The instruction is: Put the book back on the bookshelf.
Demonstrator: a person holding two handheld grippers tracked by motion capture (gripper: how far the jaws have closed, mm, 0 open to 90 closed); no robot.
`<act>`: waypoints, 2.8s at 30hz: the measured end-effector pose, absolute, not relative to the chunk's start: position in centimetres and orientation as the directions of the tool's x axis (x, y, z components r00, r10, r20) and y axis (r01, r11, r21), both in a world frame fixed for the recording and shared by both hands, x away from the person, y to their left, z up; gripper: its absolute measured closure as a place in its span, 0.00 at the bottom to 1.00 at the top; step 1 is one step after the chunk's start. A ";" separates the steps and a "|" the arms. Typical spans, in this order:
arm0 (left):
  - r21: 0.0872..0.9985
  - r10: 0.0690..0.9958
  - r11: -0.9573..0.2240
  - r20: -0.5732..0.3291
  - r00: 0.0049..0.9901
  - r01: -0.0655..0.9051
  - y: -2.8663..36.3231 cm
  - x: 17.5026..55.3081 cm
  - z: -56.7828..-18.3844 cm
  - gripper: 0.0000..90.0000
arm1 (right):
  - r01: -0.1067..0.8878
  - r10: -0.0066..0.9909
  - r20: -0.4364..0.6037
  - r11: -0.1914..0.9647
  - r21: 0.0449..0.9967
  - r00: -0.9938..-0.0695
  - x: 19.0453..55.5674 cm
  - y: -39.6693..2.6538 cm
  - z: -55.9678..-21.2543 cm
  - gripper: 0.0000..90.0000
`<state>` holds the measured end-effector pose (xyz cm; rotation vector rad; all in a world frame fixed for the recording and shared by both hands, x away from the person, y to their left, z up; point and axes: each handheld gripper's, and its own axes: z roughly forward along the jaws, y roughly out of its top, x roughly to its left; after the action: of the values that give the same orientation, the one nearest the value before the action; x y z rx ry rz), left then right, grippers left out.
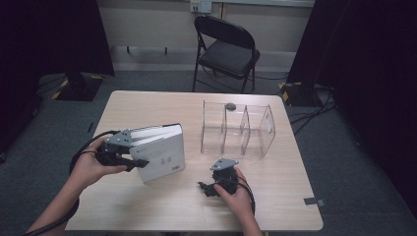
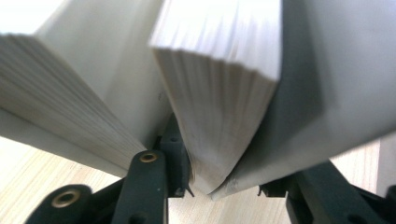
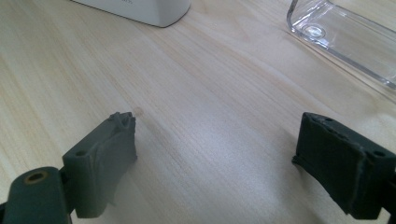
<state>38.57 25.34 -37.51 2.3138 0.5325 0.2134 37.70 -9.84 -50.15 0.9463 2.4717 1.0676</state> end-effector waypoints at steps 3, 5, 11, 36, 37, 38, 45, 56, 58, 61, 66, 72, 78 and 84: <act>0.701 0.436 -0.640 -0.004 0.900 0.313 25.6 38.6 -37.5 0.66 | 0.456 0.669 -0.003 0.510 0.729 -0.743 37.7 -9.8 -50.2 0.12; 0.712 0.436 -0.628 -0.012 0.900 0.314 25.7 38.5 -37.6 0.64 | 0.456 0.669 -0.003 0.510 0.729 -0.744 37.7 -9.8 -50.2 0.12; 0.714 0.442 -0.626 -0.007 0.897 0.314 26.2 38.2 -37.6 0.60 | 0.456 0.669 -0.003 0.511 0.729 -0.744 37.7 -9.8 -50.2 0.12; 0.695 0.503 -0.613 -0.022 0.864 0.375 27.8 37.4 -39.2 0.33 | 0.456 0.667 -0.003 0.513 0.728 -0.745 37.8 -9.8 -50.1 0.12; 0.692 0.505 -0.615 -0.022 0.863 0.378 27.9 37.3 -39.3 0.32 | 0.454 0.665 -0.004 0.514 0.728 -0.747 37.8 -9.9 -50.1 0.12; 0.689 0.508 -0.618 -0.018 0.861 0.379 28.0 37.3 -39.3 0.31 | 0.454 0.665 -0.002 0.513 0.728 -0.747 37.8 -9.9 -50.1 0.12; 0.683 0.528 -0.610 -0.027 0.849 0.401 28.4 37.1 -40.0 0.27 | 0.463 0.666 -0.002 0.520 0.718 -0.746 37.8 -9.8 -49.9 0.14; 0.654 0.554 -0.612 -0.046 0.831 0.444 28.9 36.8 -42.3 0.24 | 0.477 0.653 0.037 0.512 0.714 -0.757 38.0 -10.0 -49.2 0.15; 0.653 0.554 -0.610 -0.054 0.831 0.449 29.0 36.7 -42.8 0.24 | 0.473 0.644 0.040 0.517 0.713 -0.764 37.9 -9.9 -49.1 0.15; 0.649 0.562 -0.603 -0.068 0.825 0.464 29.0 36.6 -43.7 0.24 | 0.461 0.627 0.024 0.546 0.700 -0.779 37.9 -9.6 -49.0 0.15; 0.639 0.575 -0.600 -0.072 0.815 0.481 29.2 36.6 -45.1 0.23 | 0.450 0.607 0.022 0.564 0.693 -0.794 38.0 -9.3 -48.9 0.15; 0.624 0.579 -0.610 -0.070 0.813 0.488 29.5 36.2 -46.3 0.21 | 0.439 0.593 0.015 0.579 0.687 -0.805 38.2 -9.1 -48.3 0.15; 0.609 0.584 -0.620 -0.063 0.809 0.495 29.5 36.0 -47.4 0.21 | 0.432 0.579 0.012 0.594 0.679 -0.815 38.5 -9.1 -47.8 0.15; 0.603 0.585 -0.627 -0.055 0.809 0.494 29.4 35.8 -48.1 0.20 | 0.414 0.565 0.001 0.603 0.682 -0.825 38.7 -8.9 -47.1 0.16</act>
<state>35.76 29.36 -48.12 2.3734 0.7921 0.1932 38.67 -8.89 -47.09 0.8101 2.6148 1.0312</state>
